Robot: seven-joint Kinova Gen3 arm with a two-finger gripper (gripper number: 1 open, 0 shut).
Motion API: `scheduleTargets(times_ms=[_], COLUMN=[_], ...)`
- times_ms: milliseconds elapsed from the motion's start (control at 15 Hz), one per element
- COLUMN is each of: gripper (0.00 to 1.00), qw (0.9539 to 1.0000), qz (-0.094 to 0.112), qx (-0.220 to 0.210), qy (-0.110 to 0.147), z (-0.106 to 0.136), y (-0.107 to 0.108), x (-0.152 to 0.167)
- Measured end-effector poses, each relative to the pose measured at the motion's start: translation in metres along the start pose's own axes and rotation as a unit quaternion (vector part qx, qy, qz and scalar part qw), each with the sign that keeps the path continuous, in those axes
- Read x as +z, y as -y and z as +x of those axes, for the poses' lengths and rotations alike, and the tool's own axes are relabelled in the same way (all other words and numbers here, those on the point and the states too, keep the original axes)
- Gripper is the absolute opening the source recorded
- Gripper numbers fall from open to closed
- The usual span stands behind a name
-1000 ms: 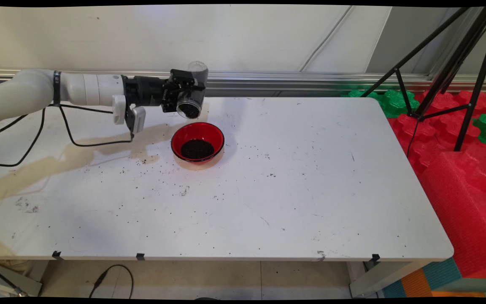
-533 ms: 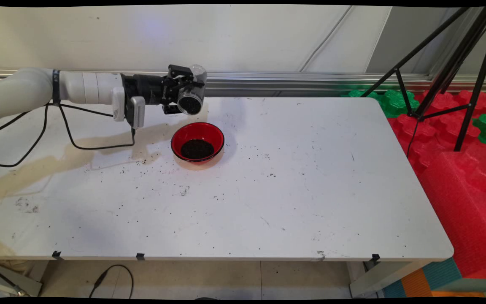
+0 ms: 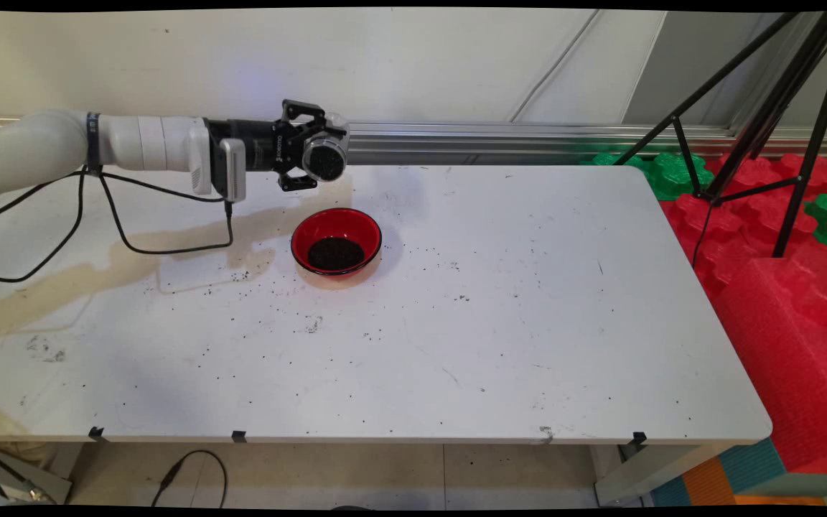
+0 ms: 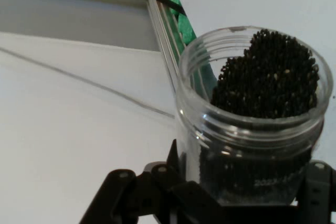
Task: Pour the black seasoning powder in the red bowl
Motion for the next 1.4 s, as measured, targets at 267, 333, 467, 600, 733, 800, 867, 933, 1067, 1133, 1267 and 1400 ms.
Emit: scheduleTargets(times_ms=[267,333,467,600,733,800,867,933,1067,1133,1267,1400], gripper=[0.0,0.0,0.0,0.0,0.0,0.0,0.0,0.0,0.0,0.0,0.0,0.0], qw=[0.9981,0.9968,0.9927,0.9873,0.9805,0.9762,0.9715,0.9671,0.9562,0.9514,0.94,0.9287], qz=[0.004,0.005,0.007,0.008,0.009,0.009,0.009,0.009,0.007,0.006,0.005,0.003], qx=[-0.061,-0.08,-0.121,-0.158,-0.196,-0.216,-0.236,-0.254,-0.292,-0.307,-0.34,-0.369], qy=[-0.002,-0.003,-0.005,-0.009,-0.012,-0.014,-0.016,-0.018,-0.023,-0.024,-0.029,-0.032], z=[-0.001,-0.001,-0.002,-0.002,-0.003,-0.003,-0.003,-0.003,-0.003,-0.004,-0.004,-0.004], y=[0.005,0.007,0.011,0.014,0.016,0.017,0.018,0.019,0.02,0.021,0.022,0.022], x=[-0.001,-0.001,-0.002,-0.002,-0.003,-0.003,-0.003,-0.003,-0.003,-0.003,-0.003,-0.003])
